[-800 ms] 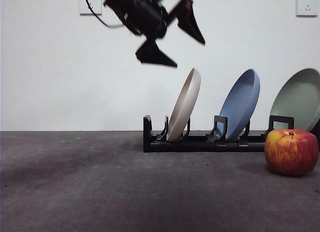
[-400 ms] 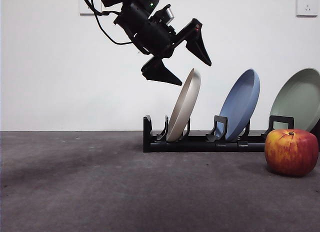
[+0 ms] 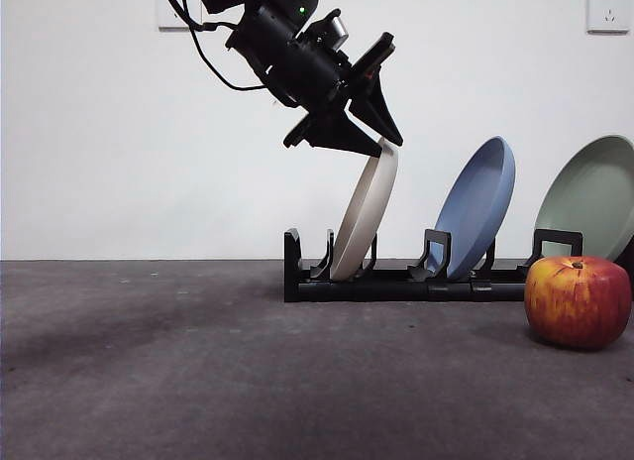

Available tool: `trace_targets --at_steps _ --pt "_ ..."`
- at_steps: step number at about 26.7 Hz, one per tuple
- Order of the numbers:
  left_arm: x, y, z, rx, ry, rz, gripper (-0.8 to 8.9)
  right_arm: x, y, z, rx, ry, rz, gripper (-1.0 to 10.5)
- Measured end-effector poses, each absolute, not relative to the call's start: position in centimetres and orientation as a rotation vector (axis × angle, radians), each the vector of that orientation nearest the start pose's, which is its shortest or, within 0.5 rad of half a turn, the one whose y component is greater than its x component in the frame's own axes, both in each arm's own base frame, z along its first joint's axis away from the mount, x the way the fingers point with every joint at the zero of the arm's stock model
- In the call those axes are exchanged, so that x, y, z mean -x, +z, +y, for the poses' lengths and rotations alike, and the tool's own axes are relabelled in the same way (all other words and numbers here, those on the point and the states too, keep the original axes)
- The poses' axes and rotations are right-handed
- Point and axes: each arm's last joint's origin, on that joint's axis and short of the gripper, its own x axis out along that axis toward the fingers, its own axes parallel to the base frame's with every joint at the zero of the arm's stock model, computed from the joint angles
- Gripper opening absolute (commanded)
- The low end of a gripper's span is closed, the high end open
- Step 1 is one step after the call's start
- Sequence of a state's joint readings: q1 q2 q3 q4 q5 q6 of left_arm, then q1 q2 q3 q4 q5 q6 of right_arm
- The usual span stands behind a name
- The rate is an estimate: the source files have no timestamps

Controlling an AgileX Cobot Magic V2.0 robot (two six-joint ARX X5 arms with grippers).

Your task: Take the yellow plate from the plate rack,put the plate on the table,take the apple from the table,put the apple in the plate

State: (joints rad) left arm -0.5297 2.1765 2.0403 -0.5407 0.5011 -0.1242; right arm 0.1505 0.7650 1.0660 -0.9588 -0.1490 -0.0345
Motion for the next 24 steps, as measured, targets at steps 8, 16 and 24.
trace_targets --at_steps 8,16,24 --pt "-41.8 28.7 -26.1 0.110 -0.956 0.796 -0.08 -11.9 35.6 2.2 0.033 0.299 0.675 6.3" --pt "-41.7 28.7 -26.2 0.122 -0.986 0.802 -0.08 -11.9 35.6 2.2 0.033 0.299 0.676 6.3" --pt "-41.3 30.6 -25.3 0.127 -0.985 0.758 -0.08 -11.9 35.6 2.2 0.033 0.299 0.676 6.3"
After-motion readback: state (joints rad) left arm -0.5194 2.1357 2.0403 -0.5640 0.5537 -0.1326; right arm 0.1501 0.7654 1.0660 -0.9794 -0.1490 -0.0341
